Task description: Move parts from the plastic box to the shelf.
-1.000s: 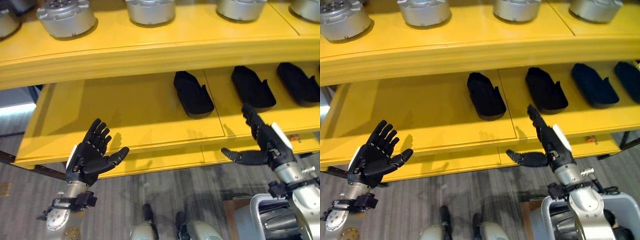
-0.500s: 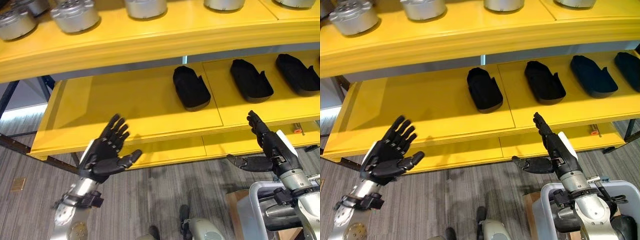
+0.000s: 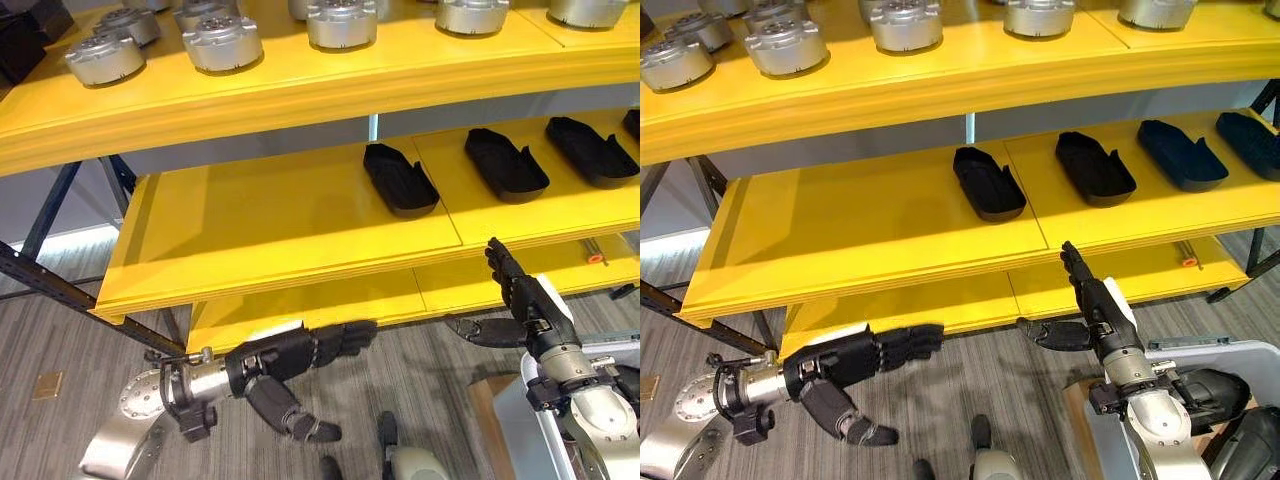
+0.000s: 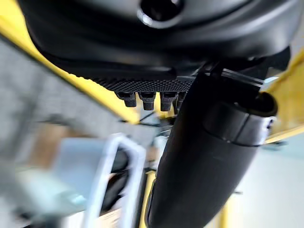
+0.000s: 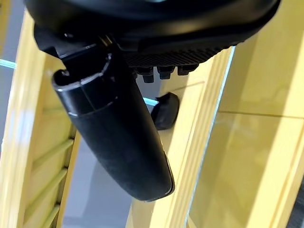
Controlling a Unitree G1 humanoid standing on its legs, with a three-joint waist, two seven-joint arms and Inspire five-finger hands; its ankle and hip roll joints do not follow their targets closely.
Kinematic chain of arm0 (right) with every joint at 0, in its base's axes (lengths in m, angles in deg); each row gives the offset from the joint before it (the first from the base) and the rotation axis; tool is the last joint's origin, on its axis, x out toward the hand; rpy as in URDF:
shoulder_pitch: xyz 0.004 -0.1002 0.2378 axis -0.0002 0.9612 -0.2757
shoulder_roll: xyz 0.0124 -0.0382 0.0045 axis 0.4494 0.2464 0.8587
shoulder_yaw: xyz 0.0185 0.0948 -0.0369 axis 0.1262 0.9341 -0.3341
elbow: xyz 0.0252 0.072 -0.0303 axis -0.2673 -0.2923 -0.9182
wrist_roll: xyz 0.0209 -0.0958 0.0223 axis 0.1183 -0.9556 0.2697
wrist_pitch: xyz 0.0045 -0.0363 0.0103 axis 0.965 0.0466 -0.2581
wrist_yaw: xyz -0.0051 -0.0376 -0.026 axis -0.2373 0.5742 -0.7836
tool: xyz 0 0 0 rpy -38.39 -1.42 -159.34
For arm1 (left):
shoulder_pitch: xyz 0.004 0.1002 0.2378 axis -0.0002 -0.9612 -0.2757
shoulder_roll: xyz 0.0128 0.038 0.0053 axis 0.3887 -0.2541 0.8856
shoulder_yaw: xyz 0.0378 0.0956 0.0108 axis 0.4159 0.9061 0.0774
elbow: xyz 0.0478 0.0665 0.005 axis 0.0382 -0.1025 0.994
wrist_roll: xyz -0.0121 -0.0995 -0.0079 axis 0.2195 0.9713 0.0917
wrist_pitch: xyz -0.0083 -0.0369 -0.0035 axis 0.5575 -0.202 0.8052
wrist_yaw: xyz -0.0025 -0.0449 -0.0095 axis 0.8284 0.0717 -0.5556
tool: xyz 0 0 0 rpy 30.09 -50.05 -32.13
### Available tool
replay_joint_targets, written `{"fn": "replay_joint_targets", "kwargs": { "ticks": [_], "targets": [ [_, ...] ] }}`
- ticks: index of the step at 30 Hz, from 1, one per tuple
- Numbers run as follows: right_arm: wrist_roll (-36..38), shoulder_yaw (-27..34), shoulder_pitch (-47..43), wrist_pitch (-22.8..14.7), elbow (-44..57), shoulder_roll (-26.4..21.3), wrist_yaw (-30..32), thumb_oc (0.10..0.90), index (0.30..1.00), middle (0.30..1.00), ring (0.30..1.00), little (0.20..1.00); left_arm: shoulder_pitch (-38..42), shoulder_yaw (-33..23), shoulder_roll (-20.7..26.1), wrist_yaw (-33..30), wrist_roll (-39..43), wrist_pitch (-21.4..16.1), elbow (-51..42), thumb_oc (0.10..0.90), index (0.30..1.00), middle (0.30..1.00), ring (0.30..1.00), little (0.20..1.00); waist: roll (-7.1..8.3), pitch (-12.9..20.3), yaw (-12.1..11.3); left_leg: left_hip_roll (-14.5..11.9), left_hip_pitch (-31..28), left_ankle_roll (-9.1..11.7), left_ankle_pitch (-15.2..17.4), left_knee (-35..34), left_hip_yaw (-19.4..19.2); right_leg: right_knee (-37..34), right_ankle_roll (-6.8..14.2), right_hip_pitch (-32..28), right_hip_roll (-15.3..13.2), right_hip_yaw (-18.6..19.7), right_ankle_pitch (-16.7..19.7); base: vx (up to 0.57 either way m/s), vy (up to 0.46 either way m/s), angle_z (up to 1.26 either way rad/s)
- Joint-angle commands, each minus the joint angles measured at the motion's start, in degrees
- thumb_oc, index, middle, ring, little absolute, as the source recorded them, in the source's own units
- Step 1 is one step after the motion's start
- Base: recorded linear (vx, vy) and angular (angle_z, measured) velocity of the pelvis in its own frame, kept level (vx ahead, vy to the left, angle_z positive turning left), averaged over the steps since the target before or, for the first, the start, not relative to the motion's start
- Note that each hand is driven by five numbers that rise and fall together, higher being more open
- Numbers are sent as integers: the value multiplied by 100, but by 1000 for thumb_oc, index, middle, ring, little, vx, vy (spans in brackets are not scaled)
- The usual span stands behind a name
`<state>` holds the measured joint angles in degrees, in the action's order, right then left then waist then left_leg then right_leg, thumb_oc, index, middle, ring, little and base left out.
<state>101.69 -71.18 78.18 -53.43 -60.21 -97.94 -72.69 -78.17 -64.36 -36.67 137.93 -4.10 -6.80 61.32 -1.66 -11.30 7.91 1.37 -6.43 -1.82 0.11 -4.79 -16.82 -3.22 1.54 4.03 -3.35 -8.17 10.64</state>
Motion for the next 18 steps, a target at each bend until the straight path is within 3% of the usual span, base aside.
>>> {"fn": "replay_joint_targets", "kwargs": {
  "ticks": [1, 4, 13, 15, 16, 17, 18],
  "targets": [
    [177, 93, -791, -627, 182, -323, 145, 900, 1000, 1000, 1000, 1000, 338, 77, 280, 97, -455, -650, -269, 900, 1000, 1000, 1000, 1000, -71, 227, 57, -235, -226, 118, 393, -21, -21, 508, 669, -542, -172, 62, -999, -23, 37, -1],
    [76, -47, -954, -594, 135, -407, 234, 900, 1000, 1000, 1000, 1000, 591, 326, 556, 45, -852, -564, -283, 900, 1000, 1000, 1000, 1000, -73, 234, 73, -208, -262, 81, 421, -21, -97, 376, 730, -605, -204, 49, -917, 0, 0, 0],
    [-40, -164, -1062, -526, 65, -499, 260, 900, 1000, 1000, 1000, 1000, 976, 703, 724, -247, -1641, -649, -178, 900, 1000, 1000, 1000, 1000, -64, 273, 131, -197, -342, 76, 445, -21, -192, 169, 745, -769, -172, 61, -857, 1, -1, -1],
    [-279, -168, -1071, -581, 37, -539, 346, 900, 1000, 1000, 1000, 1000, 1017, 688, 767, -496, -2222, -937, -160, 900, 1000, 1000, 1000, 1000, -64, 280, 126, -198, -357, 74, 447, -21, -205, 147, 743, -812, -163, 46, -870, 12, -15, -4],
    [-667, -125, -1082, -653, 10, -581, 459, 900, 1000, 1000, 1000, 1000, 1046, 638, 889, -778, -2970, -1351, -166, 900, 1000, 1000, 1000, 1000, -67, 287, 115, -198, -363, 80, 447, -21, -200, 129, 741, -838, -156, 34, -875, 14, -21, -16],
    [-706, -123, -1084, -658, 8, -585, 469, 900, 1000, 1000, 1000, 1000, 1048, 637, 903, -811, -3034, -1389, -160, 900, 1000, 1000, 1000, 1000, -65, 287, 116, -198, -365, 81, 447, -21, -198, 127, 740, -842, -156, 33, -875, 16, -30, -16],
    [-1114, -138, -1155, -617, 58, -728, 606, 900, 1000, 1000, 1000, 1000, 1107, 586, 1184, -1226, -3592, -1780, -148, 900, 1000, 1000, 1000, 1000, -67, 288, 93, -194, -373, 84, 448, -21, -188, 109, 743, -877, -152, 5, -883, 12, -22, -10]
  ]
}}
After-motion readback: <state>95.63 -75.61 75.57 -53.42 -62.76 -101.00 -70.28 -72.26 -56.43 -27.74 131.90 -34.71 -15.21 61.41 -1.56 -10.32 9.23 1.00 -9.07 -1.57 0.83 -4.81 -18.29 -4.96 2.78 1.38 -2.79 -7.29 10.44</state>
